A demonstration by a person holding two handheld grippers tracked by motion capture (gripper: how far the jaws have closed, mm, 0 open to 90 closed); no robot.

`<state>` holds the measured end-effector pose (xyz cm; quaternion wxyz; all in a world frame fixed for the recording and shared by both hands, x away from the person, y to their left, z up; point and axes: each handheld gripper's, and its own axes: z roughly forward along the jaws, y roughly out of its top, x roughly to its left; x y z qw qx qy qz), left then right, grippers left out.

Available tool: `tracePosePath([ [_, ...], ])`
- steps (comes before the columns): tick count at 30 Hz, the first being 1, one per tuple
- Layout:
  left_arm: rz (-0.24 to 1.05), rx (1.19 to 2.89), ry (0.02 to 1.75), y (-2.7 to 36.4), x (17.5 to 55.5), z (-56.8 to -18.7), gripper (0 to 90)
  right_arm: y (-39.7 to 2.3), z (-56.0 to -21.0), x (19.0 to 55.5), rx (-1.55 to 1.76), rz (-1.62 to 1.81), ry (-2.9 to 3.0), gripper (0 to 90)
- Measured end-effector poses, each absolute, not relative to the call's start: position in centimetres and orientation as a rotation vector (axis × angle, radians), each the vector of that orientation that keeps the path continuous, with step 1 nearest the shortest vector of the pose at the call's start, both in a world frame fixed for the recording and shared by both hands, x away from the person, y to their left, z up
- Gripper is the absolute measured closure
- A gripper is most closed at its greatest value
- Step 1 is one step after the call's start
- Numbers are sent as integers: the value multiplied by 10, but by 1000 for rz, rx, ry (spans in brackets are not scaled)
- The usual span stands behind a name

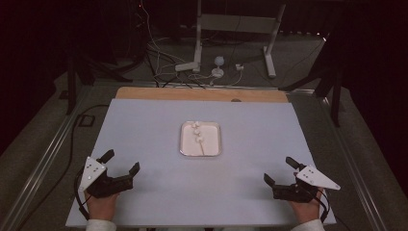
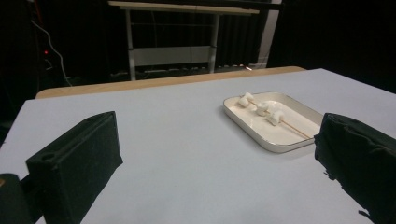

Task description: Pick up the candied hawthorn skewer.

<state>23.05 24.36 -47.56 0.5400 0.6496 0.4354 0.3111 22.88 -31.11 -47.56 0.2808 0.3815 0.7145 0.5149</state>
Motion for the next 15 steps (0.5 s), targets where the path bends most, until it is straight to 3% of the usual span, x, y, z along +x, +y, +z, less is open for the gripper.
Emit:
tracePosePath([
  [15,760,1487,1107,247,226,-459,12,-307,-478,229,1013,1393,1915,0],
])
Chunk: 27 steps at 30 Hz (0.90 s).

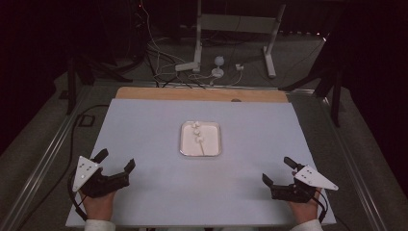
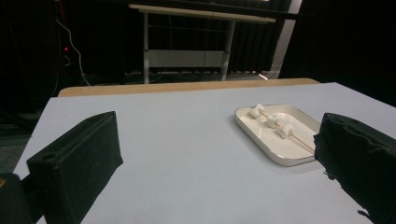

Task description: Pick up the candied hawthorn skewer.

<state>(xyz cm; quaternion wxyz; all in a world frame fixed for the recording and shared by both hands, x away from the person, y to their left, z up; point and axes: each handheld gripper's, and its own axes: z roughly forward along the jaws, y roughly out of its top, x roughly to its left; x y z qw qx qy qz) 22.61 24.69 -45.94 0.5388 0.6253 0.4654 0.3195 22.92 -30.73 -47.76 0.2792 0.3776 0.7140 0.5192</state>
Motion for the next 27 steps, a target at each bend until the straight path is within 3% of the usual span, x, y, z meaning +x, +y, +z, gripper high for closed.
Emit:
tracePosePath([
  [11,762,1526,1086,237,237,-442,10,-305,-476,229,1033,1363,1918,0],
  [27,668,1575,1081,202,272,-428,10,-304,-477,230,1032,1349,1927,0],
])
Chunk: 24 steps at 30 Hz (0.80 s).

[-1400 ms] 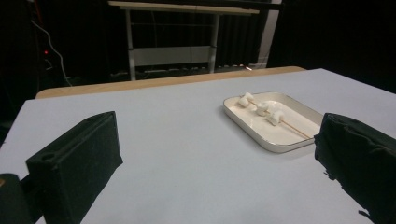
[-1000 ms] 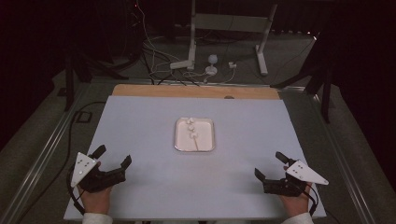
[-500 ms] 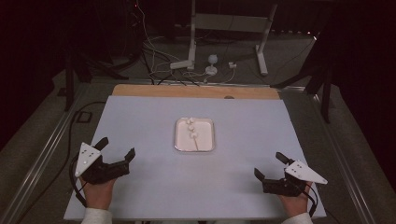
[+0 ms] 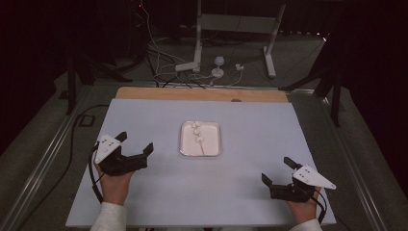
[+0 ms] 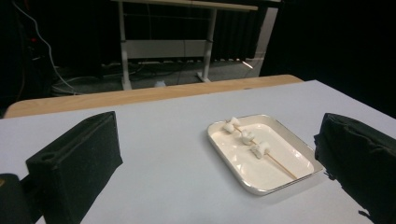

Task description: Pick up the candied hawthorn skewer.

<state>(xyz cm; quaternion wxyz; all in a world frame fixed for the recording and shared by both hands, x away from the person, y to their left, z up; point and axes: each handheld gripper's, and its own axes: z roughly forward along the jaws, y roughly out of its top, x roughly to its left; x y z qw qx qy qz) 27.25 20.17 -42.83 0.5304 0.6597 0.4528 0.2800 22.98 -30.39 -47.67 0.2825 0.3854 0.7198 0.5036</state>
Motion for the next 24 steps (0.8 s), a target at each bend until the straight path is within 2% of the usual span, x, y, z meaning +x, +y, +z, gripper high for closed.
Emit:
tracePosePath([
  [24,633,1632,1086,150,313,-431,10,-302,-478,230,1036,1339,1932,0],
])
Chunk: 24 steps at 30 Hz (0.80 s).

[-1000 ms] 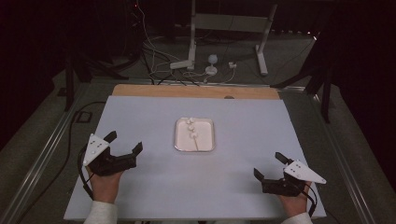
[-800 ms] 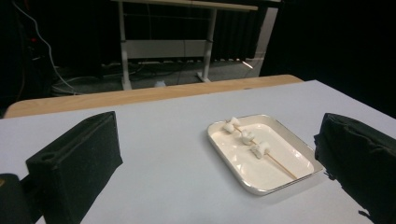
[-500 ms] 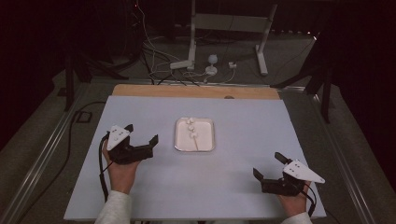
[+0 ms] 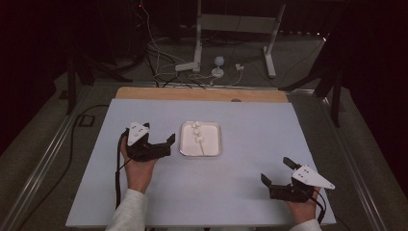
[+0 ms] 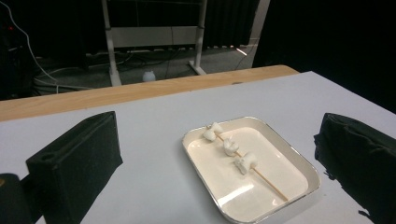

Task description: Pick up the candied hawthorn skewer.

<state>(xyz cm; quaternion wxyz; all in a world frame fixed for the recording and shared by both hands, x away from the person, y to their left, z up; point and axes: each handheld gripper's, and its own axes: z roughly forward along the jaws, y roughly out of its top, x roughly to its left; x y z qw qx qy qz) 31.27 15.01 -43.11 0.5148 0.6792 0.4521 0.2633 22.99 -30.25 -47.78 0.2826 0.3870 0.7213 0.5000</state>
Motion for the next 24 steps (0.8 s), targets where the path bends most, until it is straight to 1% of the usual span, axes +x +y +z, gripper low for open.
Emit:
tracePosePath([
  [24,616,1680,1095,104,343,-450,10,-303,-479,232,1045,1339,1933,0],
])
